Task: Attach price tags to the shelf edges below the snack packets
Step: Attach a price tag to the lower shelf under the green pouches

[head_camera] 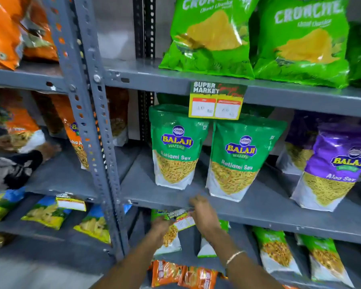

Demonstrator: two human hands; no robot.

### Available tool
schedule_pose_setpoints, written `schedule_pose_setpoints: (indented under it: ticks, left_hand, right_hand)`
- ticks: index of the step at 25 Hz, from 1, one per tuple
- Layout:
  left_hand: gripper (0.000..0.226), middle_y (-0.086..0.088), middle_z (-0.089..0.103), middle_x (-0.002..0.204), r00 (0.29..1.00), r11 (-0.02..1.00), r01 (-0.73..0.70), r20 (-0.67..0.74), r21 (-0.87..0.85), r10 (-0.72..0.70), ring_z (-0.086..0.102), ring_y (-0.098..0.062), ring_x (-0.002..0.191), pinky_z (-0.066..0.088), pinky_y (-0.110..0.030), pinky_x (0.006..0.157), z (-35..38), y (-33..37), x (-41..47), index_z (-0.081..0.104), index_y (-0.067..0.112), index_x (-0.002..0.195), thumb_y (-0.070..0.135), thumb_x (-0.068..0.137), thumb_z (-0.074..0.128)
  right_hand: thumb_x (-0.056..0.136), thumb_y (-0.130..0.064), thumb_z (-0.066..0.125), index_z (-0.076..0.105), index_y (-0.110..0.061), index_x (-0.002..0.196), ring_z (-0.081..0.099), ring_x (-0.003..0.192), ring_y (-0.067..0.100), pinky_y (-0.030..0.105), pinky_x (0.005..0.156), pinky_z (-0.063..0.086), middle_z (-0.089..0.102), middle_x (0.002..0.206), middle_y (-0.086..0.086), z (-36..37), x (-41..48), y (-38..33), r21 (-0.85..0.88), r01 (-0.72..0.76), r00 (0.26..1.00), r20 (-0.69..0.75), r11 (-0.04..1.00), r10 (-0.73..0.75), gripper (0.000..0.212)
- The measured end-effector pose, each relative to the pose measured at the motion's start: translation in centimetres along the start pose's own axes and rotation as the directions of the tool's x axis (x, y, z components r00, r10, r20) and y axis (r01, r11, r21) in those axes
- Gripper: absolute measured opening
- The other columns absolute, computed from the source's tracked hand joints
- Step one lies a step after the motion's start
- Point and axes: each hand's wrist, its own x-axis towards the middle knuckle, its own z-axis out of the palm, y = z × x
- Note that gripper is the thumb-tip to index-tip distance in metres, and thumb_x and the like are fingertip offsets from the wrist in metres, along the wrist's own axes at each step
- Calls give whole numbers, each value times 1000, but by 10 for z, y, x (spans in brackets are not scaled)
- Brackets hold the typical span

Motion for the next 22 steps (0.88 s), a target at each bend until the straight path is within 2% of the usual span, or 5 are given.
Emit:
schedule_pose_setpoints:
  ticks: [5,10,16,19,22]
  left_hand:
    - [38,-18,37,48,973,940,-154,-122,304,198,38,-16,50,28,-28,47,-4,-19,16,46,0,49,-3,80,66]
    - [56,-40,51,68,887,745,-310,-103,591,450,57,-44,68,31,-33,59,1,0,11,24,17,44,9,81,65]
    - [50,-16,49,55,871,691,-247,-157,679,466,55,-33,60,39,-35,57,8,4,15,31,13,46,18,82,66]
    - [26,-13,66,78,785,529,-249,-151,811,601,61,-33,86,44,-38,71,5,5,7,55,15,65,30,73,75]
    - [61,-4,54,126,703,208,-274,48,939,709,44,-27,122,38,-42,101,9,3,6,51,19,117,44,67,76]
  right_hand:
    - [83,3,52,49,-9,71,56,89,33,38,66,42,58,94,20,14,-4,4,95,-17,997,-68,995,24,17]
    - [79,3,53,47,-11,66,56,84,33,41,71,41,61,86,20,13,-19,18,197,-115,972,-177,974,151,21]
    - [82,6,53,57,-1,78,54,89,33,42,78,45,58,92,18,9,-8,20,143,-98,971,-205,985,126,9]
    - [83,-1,59,58,-4,89,52,100,32,40,82,45,57,101,15,10,-8,22,126,-81,970,-217,989,107,7]
    - [85,-20,66,43,-10,131,35,133,28,37,111,32,43,141,12,14,-1,27,26,-24,991,-134,999,27,52]
